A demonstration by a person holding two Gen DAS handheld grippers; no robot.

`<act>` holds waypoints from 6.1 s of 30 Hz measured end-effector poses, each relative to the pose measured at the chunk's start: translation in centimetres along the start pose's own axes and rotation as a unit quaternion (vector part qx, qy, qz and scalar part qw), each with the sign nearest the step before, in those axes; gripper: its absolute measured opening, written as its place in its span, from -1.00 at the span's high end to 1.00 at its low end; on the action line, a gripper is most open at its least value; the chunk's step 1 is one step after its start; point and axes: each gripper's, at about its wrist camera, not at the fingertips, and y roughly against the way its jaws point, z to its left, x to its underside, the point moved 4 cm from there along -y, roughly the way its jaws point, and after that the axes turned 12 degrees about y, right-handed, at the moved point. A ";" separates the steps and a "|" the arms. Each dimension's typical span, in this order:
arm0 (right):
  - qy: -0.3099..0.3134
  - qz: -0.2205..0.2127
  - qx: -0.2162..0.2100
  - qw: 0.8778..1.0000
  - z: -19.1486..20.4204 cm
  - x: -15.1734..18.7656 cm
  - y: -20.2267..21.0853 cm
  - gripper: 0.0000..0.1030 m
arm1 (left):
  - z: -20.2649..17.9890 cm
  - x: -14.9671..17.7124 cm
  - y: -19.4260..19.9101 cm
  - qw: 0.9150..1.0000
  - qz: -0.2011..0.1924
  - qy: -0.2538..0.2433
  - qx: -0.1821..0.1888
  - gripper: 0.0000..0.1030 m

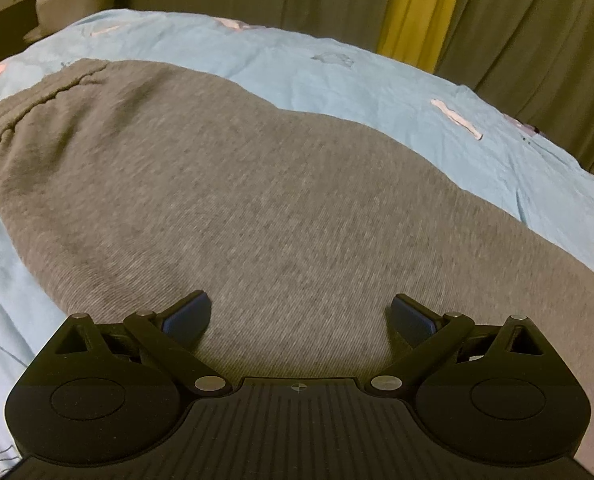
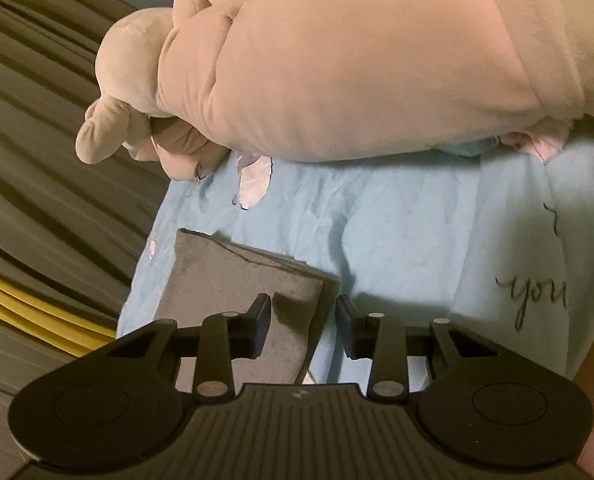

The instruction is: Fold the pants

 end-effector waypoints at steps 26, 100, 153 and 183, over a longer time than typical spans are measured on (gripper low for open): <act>0.113 -0.013 0.020 0.993 2.5 0.4 -1.0 0.23 | -0.2 0.2 -0.2 1.000 0.000 -0.011 -0.008 -0.97; 0.584 0.209 -0.257 0.741 31.9 27.9 1.0 0.74 | 4.8 0.6 6.6 0.997 0.012 0.045 0.062 -0.98; 0.368 0.071 -0.186 0.908 26.0 16.1 -1.2 -0.92 | -9.4 8.2 3.6 0.946 0.205 -0.016 0.251 0.67; 0.374 0.208 -0.111 0.897 25.2 19.0 -5.4 -0.92 | -11.5 3.4 -1.7 0.972 0.147 -0.085 0.166 -0.14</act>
